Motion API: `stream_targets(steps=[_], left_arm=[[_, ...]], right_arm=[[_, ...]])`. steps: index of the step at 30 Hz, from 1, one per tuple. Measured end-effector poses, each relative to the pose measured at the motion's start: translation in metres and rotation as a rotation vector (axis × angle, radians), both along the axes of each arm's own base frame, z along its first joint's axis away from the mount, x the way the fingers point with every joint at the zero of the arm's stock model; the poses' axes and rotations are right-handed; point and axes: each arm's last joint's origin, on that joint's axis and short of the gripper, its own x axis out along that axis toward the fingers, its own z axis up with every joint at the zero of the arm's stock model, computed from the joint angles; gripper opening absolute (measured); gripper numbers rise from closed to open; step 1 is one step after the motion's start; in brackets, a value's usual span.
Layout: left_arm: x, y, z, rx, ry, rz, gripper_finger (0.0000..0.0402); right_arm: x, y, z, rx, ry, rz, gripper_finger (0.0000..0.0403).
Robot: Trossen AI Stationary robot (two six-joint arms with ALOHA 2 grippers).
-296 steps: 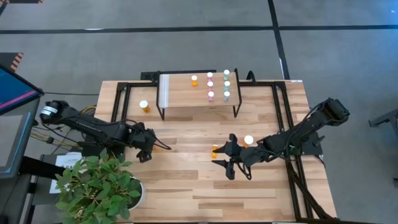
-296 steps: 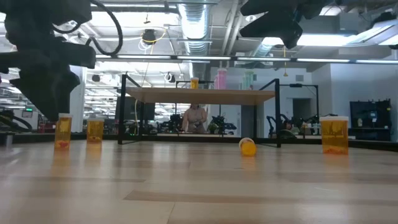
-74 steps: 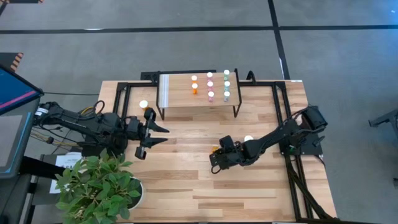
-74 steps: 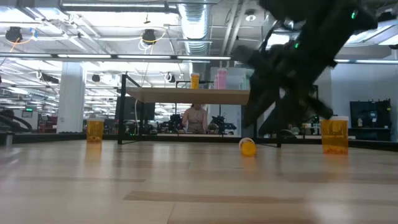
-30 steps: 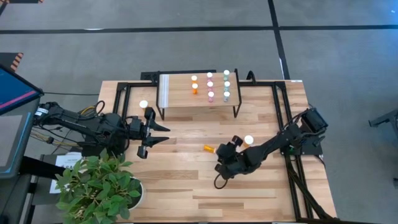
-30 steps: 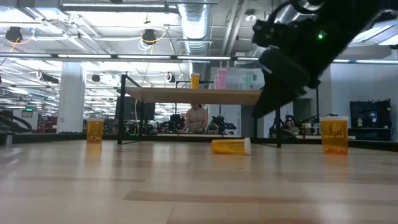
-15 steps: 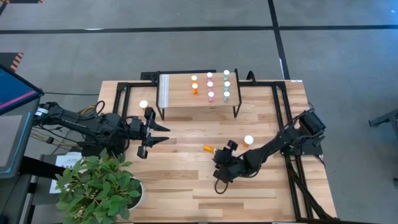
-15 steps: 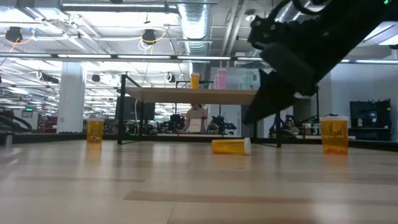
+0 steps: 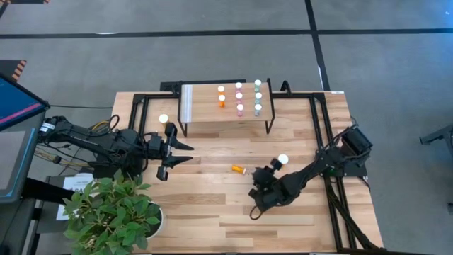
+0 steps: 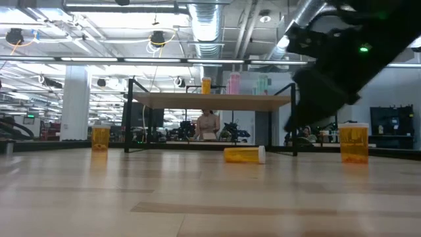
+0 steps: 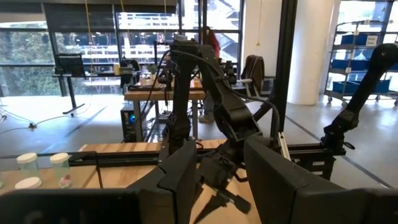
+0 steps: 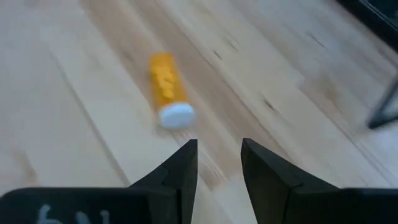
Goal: Pick and place medicine bottles onto shelf by color
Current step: Align the small orange pill bottle with the other small orange pill bottles on the shelf
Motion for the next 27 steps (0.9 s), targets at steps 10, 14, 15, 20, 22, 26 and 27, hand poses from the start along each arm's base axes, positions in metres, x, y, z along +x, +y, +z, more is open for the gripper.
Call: stream_targets(steps=[10,14,15,20,22,26,27], left_arm=[[0.0,0.001,0.0,-0.001,0.0,0.022,0.0123],[0.0,0.001,0.0,0.003,0.0,0.037,0.0123],[0.0,0.001,0.0,0.002,-0.001,0.045,0.0123],[0.0,0.001,0.0,0.001,0.001,0.05,0.0123],[0.0,0.001,0.0,-0.003,0.001,0.049,0.0123],[0.0,0.001,0.0,-0.002,0.001,0.05,0.0123],[0.001,0.001,-0.001,0.0,0.004,0.05,0.0123]], right_arm=[[-0.054,0.0,0.009,0.097,-0.208,0.012,0.0114],[-0.057,0.012,0.031,0.11,-0.347,0.169,0.0105],[-0.055,0.014,0.035,0.105,-0.368,0.198,0.0103],[-0.048,0.009,0.043,0.02,-0.357,0.255,0.0098],[-0.046,0.006,0.042,0.005,-0.323,0.267,0.0098],[-0.04,0.001,0.031,0.07,-0.297,0.25,0.0098],[-0.038,0.0,0.029,0.109,-0.312,0.227,0.0098]])
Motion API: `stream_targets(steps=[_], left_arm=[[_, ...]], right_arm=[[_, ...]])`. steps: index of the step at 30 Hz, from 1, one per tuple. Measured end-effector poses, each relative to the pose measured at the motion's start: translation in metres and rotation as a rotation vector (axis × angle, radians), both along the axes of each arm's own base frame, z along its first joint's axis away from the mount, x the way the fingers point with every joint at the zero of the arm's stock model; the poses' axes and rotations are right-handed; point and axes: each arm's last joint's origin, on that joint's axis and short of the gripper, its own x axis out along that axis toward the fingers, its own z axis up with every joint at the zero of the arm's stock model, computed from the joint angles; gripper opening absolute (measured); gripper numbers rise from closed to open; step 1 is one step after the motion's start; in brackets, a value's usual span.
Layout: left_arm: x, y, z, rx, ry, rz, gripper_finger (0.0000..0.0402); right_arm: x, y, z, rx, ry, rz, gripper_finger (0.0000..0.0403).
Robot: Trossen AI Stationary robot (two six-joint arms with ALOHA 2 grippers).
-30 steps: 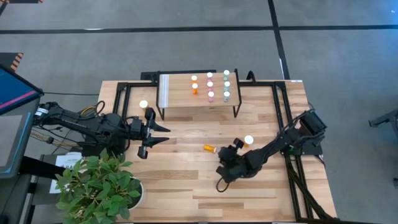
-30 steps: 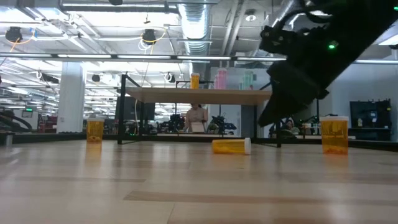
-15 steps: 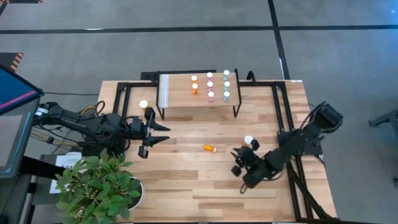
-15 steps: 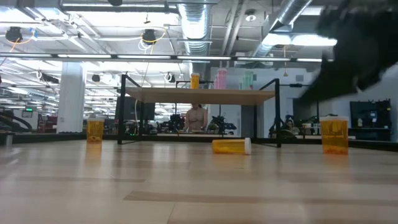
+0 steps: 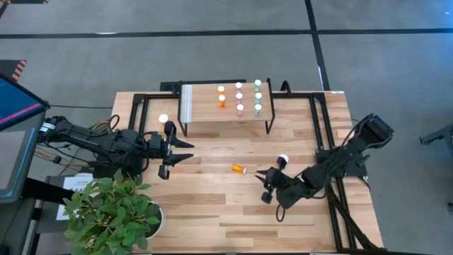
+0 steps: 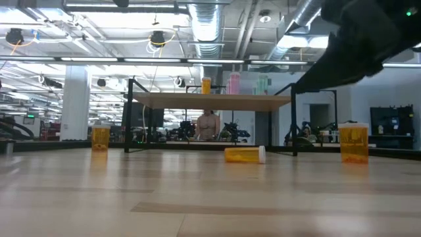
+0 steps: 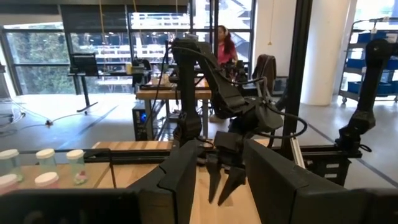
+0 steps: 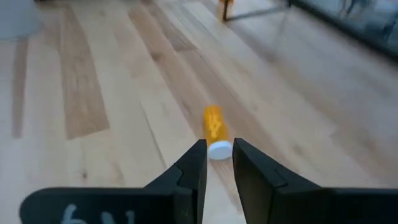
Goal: Pick and place medicine bottles onto shelf by color
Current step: Align the small orange pill bottle with the other small orange pill bottles on the shelf
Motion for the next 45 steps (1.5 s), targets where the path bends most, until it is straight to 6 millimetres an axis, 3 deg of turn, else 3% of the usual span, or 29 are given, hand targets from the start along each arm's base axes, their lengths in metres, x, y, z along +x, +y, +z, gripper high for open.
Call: stream_targets(steps=[9,13,25,29,38,45], left_arm=[[0.013,-0.003,-0.008,0.013,0.026,0.002,0.0123],[0.02,-0.005,-0.011,0.021,0.027,0.004,0.0123],[0.028,-0.006,-0.015,0.038,0.024,0.027,0.0123],[0.028,-0.005,-0.015,0.04,0.022,0.034,0.0123],[0.028,-0.005,-0.014,0.039,0.02,0.034,0.0123],[0.028,-0.005,-0.014,0.04,0.021,0.034,0.0123]], right_arm=[[0.017,-0.015,-0.038,0.065,0.171,0.011,0.0098],[0.024,-0.02,-0.049,0.073,0.167,0.037,0.0098],[-0.009,-0.037,-0.048,0.105,-0.066,0.132,0.0101],[-0.004,-0.035,-0.051,0.092,-0.056,0.133,0.013],[0.023,-0.037,-0.061,0.031,-0.014,0.089,0.0235],[0.037,-0.038,-0.067,0.038,0.012,0.109,0.0248]])
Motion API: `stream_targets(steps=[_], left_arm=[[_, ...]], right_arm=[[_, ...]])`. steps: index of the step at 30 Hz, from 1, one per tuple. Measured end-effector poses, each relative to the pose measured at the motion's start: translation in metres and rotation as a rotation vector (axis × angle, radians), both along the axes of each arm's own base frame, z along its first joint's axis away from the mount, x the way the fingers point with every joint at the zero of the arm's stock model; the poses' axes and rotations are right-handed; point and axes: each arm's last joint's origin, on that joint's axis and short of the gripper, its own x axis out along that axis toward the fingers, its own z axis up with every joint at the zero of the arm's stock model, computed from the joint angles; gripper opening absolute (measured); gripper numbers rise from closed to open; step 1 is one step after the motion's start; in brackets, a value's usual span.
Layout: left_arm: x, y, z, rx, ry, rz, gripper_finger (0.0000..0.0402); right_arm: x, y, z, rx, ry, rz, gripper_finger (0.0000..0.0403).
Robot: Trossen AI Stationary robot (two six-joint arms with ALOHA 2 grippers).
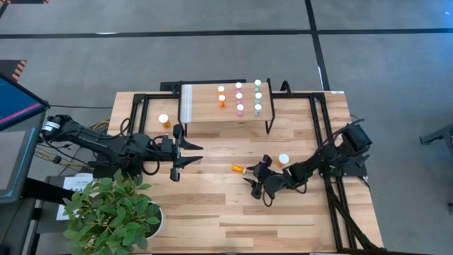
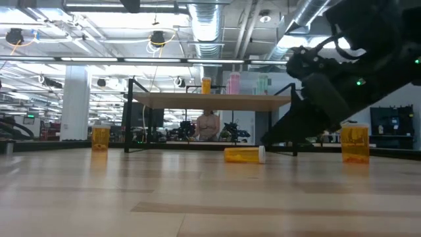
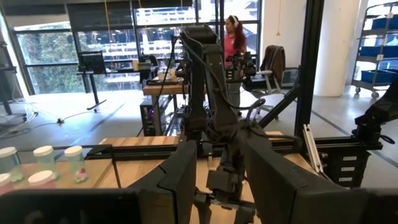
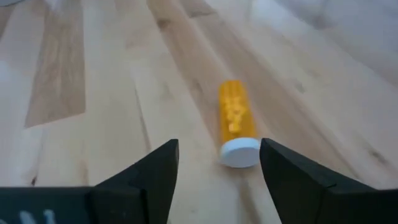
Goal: Pick and place medicine bottles onto shelf by color
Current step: Align the small orange pill bottle with the other small orange pill bottles on the shelf
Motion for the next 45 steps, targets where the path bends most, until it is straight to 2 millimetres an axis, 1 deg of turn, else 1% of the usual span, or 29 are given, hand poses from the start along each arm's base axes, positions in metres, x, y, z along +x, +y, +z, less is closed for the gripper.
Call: stream_targets(steps=[6,12,19,30,35,45], left_arm=[[0.0,0.0,0.0,0.0,0.0,0.0,0.0123],[0.0,0.0,0.0,0.0,-0.001,0.0,0.0123],[0.0,0.0,0.0,0.0,-0.001,0.0,0.0123],[0.0,0.0,0.001,-0.002,-0.006,-0.001,0.0123],[0.0,0.0,0.001,-0.002,-0.006,-0.001,0.0123],[0.0,0.0,0.001,0.001,-0.005,-0.001,0.0123]], right_arm=[[0.005,-0.006,-0.01,-0.004,0.031,-0.026,0.0249],[0.006,-0.009,-0.014,0.028,0.021,-0.054,0.0249],[0.01,-0.008,-0.01,0.05,-0.026,-0.032,0.0245],[0.012,-0.016,-0.011,0.087,-0.031,-0.069,0.0241],[0.012,-0.016,-0.011,0.099,-0.026,-0.052,0.0218],[0.013,-0.014,-0.01,0.128,-0.026,-0.007,0.0148]])
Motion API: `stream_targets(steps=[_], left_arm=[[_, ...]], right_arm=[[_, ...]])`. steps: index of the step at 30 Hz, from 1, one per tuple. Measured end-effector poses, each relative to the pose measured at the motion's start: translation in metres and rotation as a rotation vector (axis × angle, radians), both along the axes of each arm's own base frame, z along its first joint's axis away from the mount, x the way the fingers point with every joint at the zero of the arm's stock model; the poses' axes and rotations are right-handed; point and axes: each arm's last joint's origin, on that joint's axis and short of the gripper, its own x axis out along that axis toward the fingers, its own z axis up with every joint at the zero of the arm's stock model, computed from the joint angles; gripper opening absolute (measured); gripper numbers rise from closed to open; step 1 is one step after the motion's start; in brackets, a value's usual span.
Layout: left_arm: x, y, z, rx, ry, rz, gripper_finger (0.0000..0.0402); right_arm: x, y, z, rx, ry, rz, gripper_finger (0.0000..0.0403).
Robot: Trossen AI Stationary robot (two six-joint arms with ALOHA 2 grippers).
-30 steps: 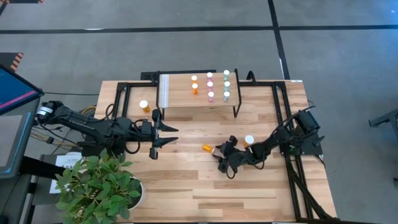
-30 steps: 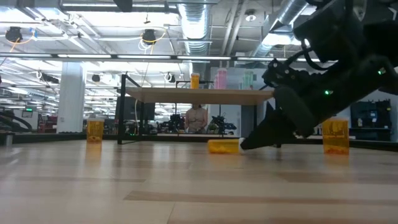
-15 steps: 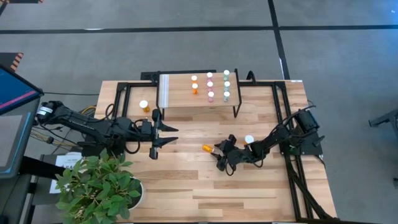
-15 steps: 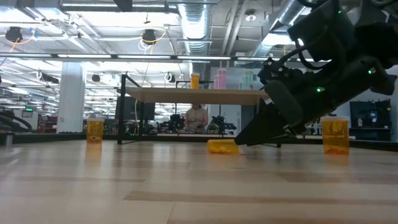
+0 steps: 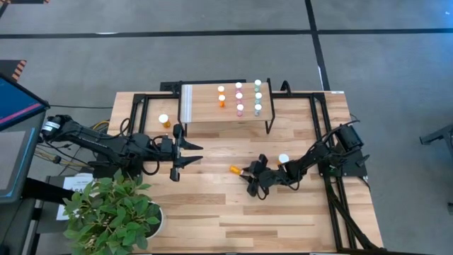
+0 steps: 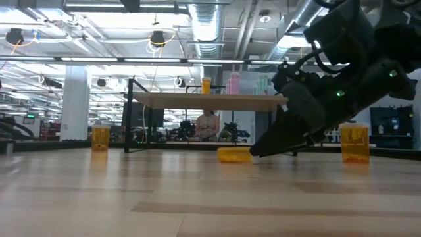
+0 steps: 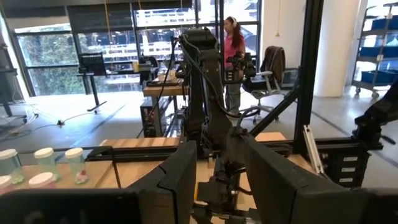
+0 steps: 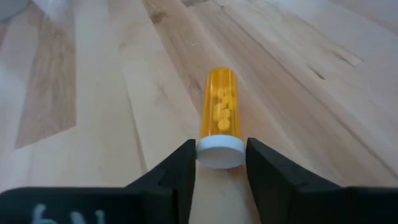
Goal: Pick and place medicine bottles onto shelf by color
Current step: Align the small orange pill bottle with the other small orange pill bottles on the shelf
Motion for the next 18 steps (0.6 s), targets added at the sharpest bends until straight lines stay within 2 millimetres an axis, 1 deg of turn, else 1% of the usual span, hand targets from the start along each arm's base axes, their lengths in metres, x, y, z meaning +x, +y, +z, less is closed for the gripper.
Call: stream_targets(steps=[3,7,10,13,16,18], left_arm=[[0.0,0.0,-0.003,0.031,0.028,0.001,0.0123],[0.0,0.0,-0.007,0.045,0.069,0.001,0.0123],[0.0,-0.001,-0.008,0.064,0.079,-0.004,0.0123],[0.002,-0.002,-0.011,0.085,0.156,-0.037,0.0123],[0.011,-0.004,-0.015,0.103,0.242,-0.042,0.013],[0.02,-0.007,-0.017,0.121,0.268,-0.043,0.0139]], right_arm=[[0.001,0.001,0.002,0.019,-0.023,0.017,0.0132],[0.002,0.002,0.015,0.051,-0.061,0.047,0.0124],[0.001,0.003,0.03,0.067,-0.101,0.067,0.0127],[-0.001,0.004,0.048,0.082,-0.154,0.081,0.013],[-0.005,0.006,0.063,0.092,-0.19,0.093,0.0131],[-0.008,0.008,0.072,0.093,-0.216,0.108,0.0131]])
